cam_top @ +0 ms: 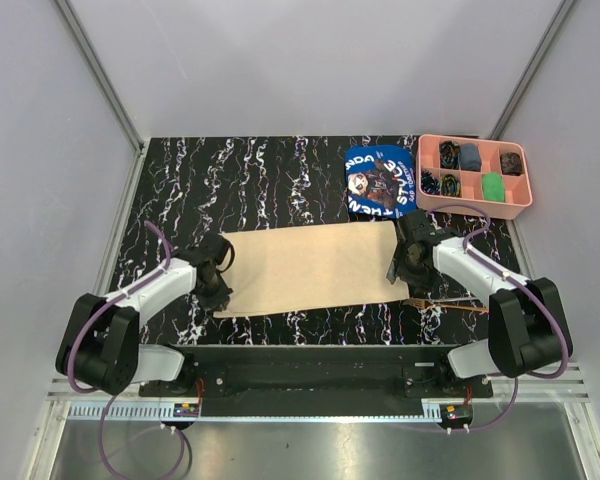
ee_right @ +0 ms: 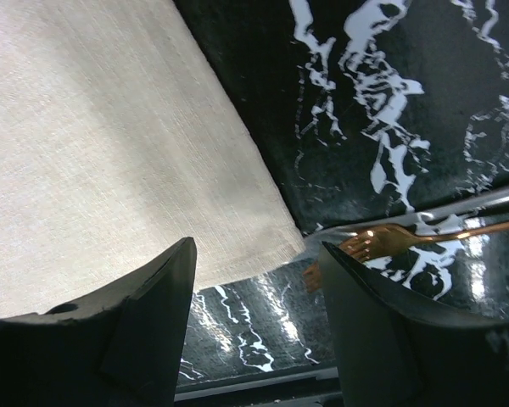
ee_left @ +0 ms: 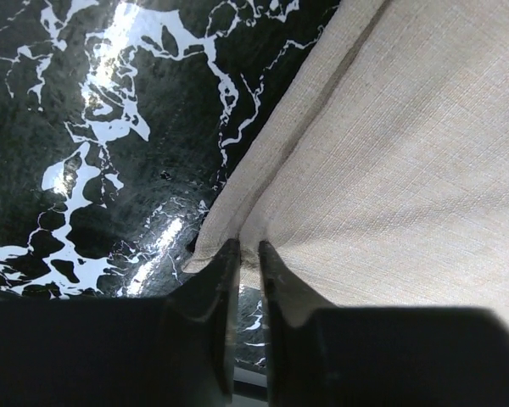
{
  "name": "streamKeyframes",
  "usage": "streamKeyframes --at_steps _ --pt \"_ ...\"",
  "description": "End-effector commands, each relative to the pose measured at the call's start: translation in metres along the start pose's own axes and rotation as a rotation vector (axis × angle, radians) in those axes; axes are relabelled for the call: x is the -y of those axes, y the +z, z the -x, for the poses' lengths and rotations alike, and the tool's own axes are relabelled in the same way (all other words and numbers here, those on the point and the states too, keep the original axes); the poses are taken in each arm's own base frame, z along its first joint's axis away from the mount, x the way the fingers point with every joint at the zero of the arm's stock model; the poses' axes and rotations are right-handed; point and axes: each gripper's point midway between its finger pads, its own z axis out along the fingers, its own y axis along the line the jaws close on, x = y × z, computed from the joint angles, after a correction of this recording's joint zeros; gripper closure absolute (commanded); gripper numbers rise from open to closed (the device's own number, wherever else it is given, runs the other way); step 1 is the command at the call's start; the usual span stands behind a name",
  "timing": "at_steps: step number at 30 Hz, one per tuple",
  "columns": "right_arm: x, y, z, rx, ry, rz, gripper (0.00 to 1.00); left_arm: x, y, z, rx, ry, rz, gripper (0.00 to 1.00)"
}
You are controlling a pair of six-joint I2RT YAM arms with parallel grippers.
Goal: Fold the napkin into a case and place the utensils inside
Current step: Smooth out the rectangle-folded napkin at the center of the board.
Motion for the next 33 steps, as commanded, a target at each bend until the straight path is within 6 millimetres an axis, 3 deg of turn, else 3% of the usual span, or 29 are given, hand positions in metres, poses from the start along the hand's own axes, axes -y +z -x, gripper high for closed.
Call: streamKeyframes --at_steps 1,4,10,13,17,20,23,24,30,33 --pt "-0.020 0.000 0.012 0.004 -0.020 0.073 0.32 -0.005 0.000 0.011 0.085 -0.034 0.011 0.93" --pt "-0.030 0.005 0.009 -0.025 -0.033 0.115 0.32 -0.009 -0.006 0.018 0.130 -0.049 0.011 1.00" --pt "-0.043 0.004 0.013 -0.034 -0.059 0.158 0.31 -0.027 -0.029 0.037 0.240 -0.112 0.024 1.00" --pt "-0.041 0.001 0.014 -0.030 -0.068 0.159 0.27 -0.024 -0.036 0.039 0.253 -0.110 -0.007 1.00" --pt "-0.041 0.000 -0.007 -0.119 -0.067 0.180 0.26 -0.019 -0.034 0.035 0.217 -0.090 -0.021 1.00" --pt "-0.030 0.001 -0.016 -0.134 -0.064 0.145 0.26 -0.018 -0.033 0.035 0.208 -0.077 -0.013 1.00" --pt "-0.023 -0.002 -0.023 -0.139 -0.055 0.140 0.30 -0.016 -0.034 0.035 0.209 -0.077 -0.025 1.00" --pt "-0.022 -0.002 -0.027 -0.148 -0.057 0.145 0.38 -0.015 -0.036 0.036 0.212 -0.077 -0.034 1.00" --pt "-0.021 -0.003 -0.039 -0.177 -0.041 0.165 0.50 -0.010 -0.038 0.036 0.207 -0.056 -0.061 1.00" --pt "-0.017 0.001 -0.041 -0.182 -0.032 0.137 0.51 -0.010 -0.035 0.033 0.190 -0.051 -0.059 1.00"
